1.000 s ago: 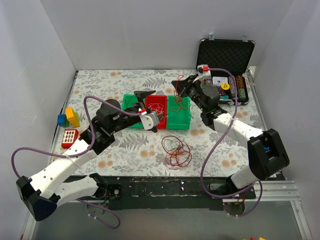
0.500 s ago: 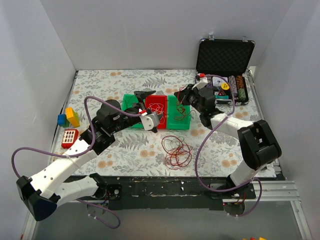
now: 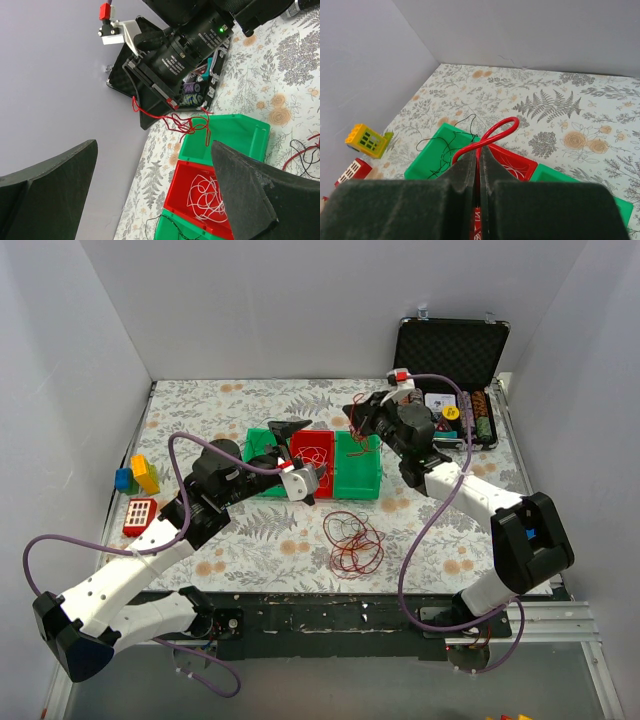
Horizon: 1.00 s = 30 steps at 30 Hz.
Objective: Untangle the cables
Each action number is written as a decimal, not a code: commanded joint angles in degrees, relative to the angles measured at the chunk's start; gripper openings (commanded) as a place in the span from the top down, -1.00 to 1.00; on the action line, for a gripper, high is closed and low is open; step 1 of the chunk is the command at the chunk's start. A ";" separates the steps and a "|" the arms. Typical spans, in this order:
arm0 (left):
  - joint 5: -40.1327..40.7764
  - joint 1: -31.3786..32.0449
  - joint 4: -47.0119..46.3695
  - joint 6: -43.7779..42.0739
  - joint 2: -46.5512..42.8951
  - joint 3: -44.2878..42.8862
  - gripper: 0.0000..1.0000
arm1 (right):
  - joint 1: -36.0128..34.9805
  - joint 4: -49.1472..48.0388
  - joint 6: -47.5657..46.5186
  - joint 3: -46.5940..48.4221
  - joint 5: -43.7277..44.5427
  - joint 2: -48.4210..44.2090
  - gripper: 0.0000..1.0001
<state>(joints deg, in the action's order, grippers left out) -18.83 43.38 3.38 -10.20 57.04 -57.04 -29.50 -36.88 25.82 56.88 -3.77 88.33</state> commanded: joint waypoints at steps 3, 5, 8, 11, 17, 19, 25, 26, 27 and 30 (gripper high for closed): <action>0.64 0.31 -1.09 -0.79 -1.05 0.52 -0.96 | -2.41 -1.43 -3.23 2.88 0.78 -0.79 0.97; 0.64 0.31 -1.00 -0.97 -1.22 0.52 -0.96 | -2.58 -1.79 -3.67 3.49 0.70 -1.23 0.97; 0.64 0.39 -1.35 -0.88 -1.23 0.78 -0.96 | -2.67 -2.14 -3.94 4.55 -0.44 -1.59 0.97; 0.72 0.31 -1.62 -0.97 -1.40 1.05 -0.96 | -2.67 -2.40 -3.33 5.43 -2.29 -1.50 0.97; 1.07 0.31 -1.71 -0.97 -1.75 1.14 -0.96 | -2.76 -3.37 -1.31 4.38 -2.91 -0.71 0.97; 1.08 0.31 -1.71 -0.96 -1.75 1.14 -0.96 | -2.67 -3.98 -0.08 3.33 -2.82 -0.10 0.97; 1.07 0.31 -1.71 -1.05 -1.93 1.14 -0.96 | -1.36 -6.53 5.28 -0.89 -2.73 2.63 0.97; 1.08 0.31 -1.71 -1.05 -1.93 1.31 -0.96 | -1.09 -6.97 6.42 -1.51 -2.82 3.33 0.97; 1.16 0.31 -1.71 -1.14 -1.93 1.31 -0.96 | -0.48 -7.67 7.48 -2.29 -3.08 4.03 0.97; 1.08 0.31 -1.71 -1.32 -1.93 1.23 -0.96 | 0.31 -8.47 8.54 -3.79 -3.52 5.70 0.97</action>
<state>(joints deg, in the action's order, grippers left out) -18.39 43.38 2.11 -10.92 56.60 -56.60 -30.59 -41.15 30.76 54.98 -6.68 91.81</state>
